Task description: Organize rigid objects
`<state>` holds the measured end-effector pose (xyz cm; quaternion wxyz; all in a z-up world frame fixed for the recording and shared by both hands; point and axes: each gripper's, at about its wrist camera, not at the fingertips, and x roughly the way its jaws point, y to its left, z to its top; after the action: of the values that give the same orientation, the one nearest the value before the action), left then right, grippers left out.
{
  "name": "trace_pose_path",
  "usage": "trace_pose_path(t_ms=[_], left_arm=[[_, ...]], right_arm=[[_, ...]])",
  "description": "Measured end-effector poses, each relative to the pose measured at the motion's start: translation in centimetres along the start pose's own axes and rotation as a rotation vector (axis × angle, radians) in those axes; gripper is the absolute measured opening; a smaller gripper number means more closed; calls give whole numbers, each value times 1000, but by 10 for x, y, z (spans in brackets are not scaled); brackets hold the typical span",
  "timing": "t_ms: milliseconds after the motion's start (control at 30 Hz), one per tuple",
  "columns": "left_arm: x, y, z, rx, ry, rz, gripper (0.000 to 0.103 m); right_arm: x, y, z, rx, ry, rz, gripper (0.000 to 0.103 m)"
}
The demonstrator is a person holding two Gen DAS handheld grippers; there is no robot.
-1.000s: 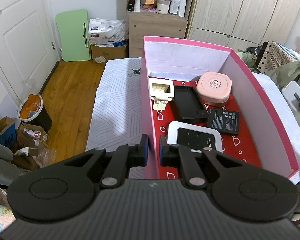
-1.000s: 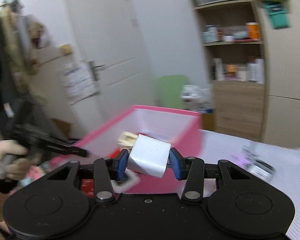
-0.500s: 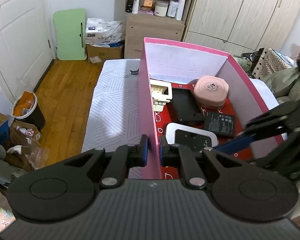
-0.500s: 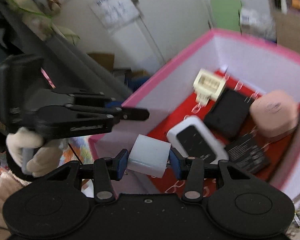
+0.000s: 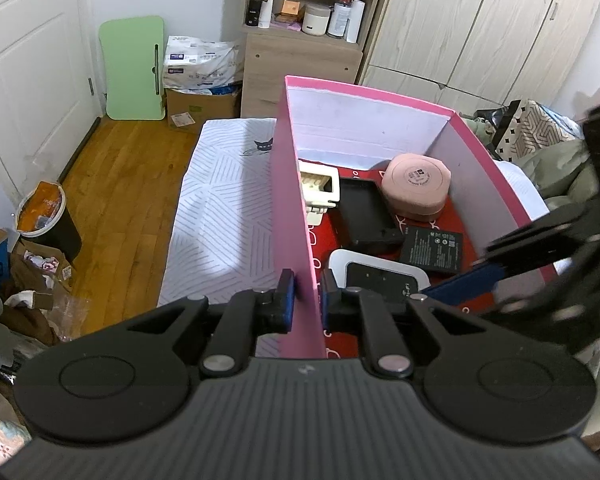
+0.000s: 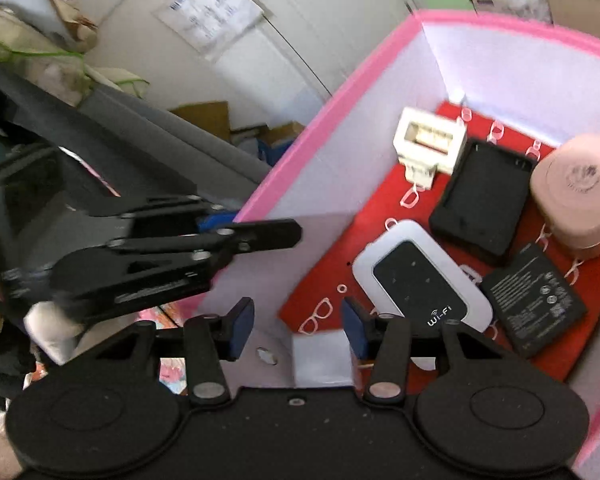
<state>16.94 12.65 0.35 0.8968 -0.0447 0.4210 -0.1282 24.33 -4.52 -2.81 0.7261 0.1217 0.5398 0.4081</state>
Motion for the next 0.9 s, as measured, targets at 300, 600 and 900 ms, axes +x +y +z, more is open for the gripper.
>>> trace_pose_path(t_ms=[300,600,900], left_arm=[[0,-1,2,-9,2,8,11],[1,-4,2,-18,10,32,11],[2,-7,2,-21,19,52,11]], right_arm=[[-120,-19,-49,31,-277,-33,54],[-173,-89,-109,149,-451,-375,55],[-151,-126,-130,110,-484,-625,56]])
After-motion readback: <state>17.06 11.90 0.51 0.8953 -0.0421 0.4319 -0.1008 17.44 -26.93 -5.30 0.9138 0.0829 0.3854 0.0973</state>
